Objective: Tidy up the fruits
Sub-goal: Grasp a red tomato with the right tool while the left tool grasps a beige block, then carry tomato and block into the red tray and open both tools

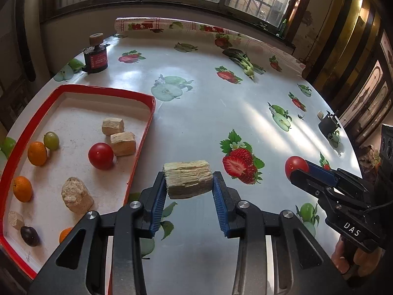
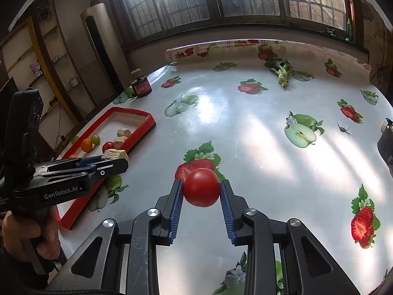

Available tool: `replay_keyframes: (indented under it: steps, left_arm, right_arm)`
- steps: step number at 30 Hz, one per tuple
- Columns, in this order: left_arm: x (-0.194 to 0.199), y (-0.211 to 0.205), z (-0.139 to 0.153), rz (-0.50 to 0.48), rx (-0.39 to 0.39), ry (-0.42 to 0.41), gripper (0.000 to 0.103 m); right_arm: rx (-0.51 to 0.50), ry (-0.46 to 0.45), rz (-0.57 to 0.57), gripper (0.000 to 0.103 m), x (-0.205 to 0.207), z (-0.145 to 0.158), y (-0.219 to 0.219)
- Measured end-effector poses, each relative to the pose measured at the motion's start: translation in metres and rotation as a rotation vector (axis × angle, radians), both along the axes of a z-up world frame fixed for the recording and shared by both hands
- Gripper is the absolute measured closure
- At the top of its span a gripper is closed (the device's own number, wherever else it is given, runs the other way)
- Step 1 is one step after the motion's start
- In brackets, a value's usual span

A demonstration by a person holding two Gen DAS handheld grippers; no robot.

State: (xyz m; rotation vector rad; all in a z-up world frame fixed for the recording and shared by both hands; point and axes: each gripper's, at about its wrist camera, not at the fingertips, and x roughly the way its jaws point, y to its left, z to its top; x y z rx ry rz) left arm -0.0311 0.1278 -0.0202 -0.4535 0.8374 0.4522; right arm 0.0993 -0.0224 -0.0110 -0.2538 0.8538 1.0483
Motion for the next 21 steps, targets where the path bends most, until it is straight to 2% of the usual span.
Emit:
replay_keyframes:
  steps: [21]
  left_arm:
    - [-0.075, 0.029, 0.008, 0.133, 0.058, 0.011, 0.068]
  right_arm:
    - [0.016, -0.052, 0.151, 0.072, -0.056, 0.020, 0.058]
